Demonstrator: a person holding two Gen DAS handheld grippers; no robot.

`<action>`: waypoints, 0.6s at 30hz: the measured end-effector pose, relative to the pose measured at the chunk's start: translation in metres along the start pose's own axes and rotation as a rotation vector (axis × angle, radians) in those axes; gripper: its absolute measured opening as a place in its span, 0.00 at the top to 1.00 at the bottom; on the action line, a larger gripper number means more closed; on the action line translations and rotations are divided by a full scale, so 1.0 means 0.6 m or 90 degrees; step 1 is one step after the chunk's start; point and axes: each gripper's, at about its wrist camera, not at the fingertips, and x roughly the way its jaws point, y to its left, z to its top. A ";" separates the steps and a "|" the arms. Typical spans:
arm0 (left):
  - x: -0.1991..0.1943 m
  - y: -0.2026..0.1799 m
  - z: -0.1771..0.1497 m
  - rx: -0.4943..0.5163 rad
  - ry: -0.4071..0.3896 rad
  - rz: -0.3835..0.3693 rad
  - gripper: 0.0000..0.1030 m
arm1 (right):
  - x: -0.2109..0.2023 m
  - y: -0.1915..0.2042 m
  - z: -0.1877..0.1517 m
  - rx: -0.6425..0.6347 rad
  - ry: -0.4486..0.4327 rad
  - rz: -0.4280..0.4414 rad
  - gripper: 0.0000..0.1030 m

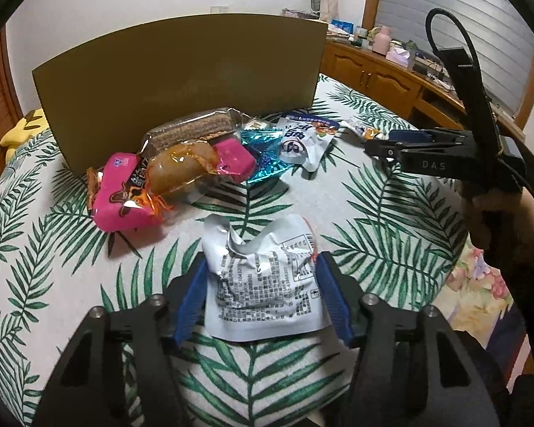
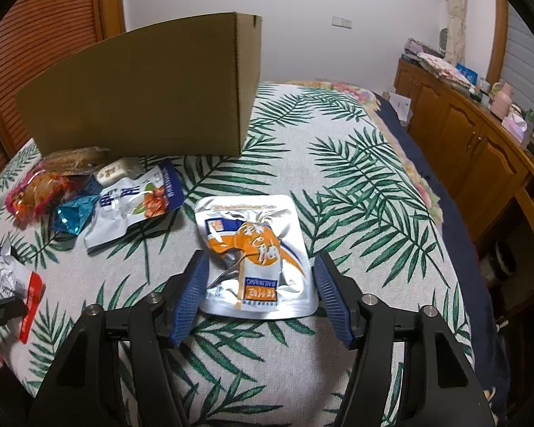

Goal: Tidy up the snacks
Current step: 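Grasp the white printed pouch with left tool while right grasps silver-orange pouch, then carry both pouches over the box and open both tools to release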

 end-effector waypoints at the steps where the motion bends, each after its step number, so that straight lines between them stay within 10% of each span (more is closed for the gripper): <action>1: -0.002 0.001 -0.002 -0.002 -0.002 -0.003 0.47 | -0.002 0.001 0.000 -0.006 0.002 0.004 0.47; 4: -0.009 0.000 -0.006 -0.010 -0.012 -0.014 0.50 | -0.010 0.011 -0.004 -0.032 0.001 0.012 0.63; 18: -0.070 0.009 -0.001 -0.047 -0.091 -0.007 0.51 | -0.042 -0.005 -0.008 0.001 -0.028 0.060 0.64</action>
